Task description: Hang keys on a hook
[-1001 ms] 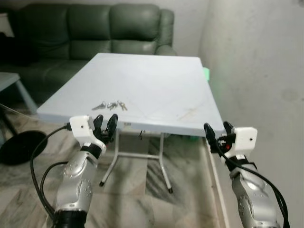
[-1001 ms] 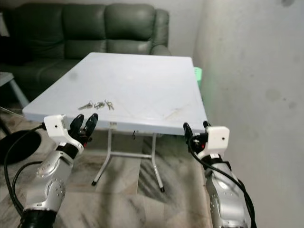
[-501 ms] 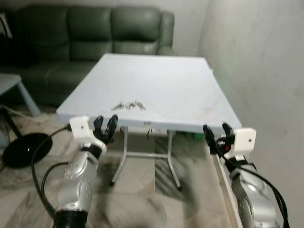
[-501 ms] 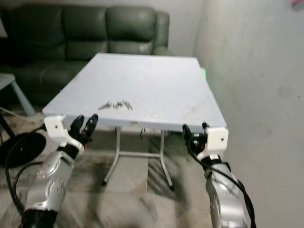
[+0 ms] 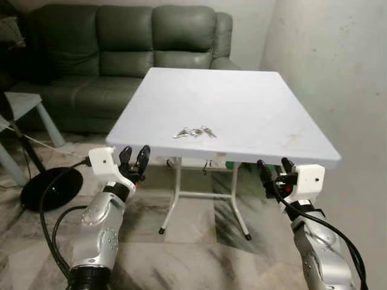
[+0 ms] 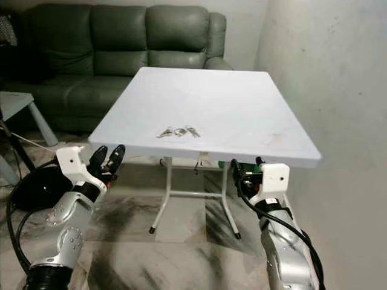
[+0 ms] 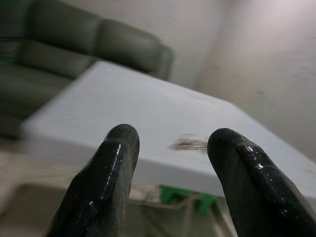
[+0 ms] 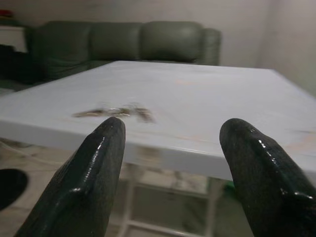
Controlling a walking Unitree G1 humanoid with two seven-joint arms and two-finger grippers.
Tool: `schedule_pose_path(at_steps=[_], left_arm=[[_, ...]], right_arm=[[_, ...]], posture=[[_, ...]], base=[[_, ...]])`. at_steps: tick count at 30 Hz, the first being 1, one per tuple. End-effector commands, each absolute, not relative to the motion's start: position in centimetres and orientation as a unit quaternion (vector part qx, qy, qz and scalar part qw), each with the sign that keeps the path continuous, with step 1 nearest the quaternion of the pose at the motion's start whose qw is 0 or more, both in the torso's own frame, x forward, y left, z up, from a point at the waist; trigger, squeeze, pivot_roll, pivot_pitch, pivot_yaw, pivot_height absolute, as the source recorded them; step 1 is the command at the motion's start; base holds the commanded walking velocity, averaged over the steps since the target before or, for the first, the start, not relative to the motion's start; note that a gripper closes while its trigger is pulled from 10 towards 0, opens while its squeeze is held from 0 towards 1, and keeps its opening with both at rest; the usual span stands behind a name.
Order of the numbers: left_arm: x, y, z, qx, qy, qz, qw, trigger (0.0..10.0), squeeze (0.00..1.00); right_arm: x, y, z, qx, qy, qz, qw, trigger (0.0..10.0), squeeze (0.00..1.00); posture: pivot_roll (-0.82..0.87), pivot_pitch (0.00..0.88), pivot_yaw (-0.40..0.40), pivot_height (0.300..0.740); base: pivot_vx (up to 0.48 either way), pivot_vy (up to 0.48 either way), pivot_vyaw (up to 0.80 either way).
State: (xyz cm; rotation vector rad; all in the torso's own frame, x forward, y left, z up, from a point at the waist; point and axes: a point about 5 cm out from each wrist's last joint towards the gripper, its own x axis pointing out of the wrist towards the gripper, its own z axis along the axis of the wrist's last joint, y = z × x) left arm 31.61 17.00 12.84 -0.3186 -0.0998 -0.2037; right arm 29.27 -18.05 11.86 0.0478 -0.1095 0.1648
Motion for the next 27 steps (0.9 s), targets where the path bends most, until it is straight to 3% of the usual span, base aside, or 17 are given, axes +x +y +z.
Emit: schedule_pose_path(at_steps=[1, 17, 27], left_arm=[[31.74, 17.53, 13.23, -0.154, -0.055, -0.094, 0.982, 10.0, 0.00], [31.67, 17.59, 13.15, -0.152, -0.053, -0.092, 0.983, 10.0, 0.00], [31.61, 17.61, 12.97, -0.154, -0.046, -0.077, 0.984, 10.0, 0.00]], right_arm=[[29.54, -17.47, 12.61, 0.023, -0.067, 0.096, 0.993, 10.0, 0.00], [29.56, -17.34, 12.63, 0.024, -0.065, 0.100, 0.992, 10.0, 0.00], [29.54, -17.40, 12.60, 0.024, -0.064, 0.100, 0.993, 10.0, 0.00]], posture=[[0.18, 0.000, -0.029, 0.736], [0.18, 0.000, -0.030, 0.736], [0.19, 0.000, -0.030, 0.736]], base=[[0.000, 0.480, 0.00], [0.000, 0.424, 0.00], [0.000, 0.000, 0.00]])
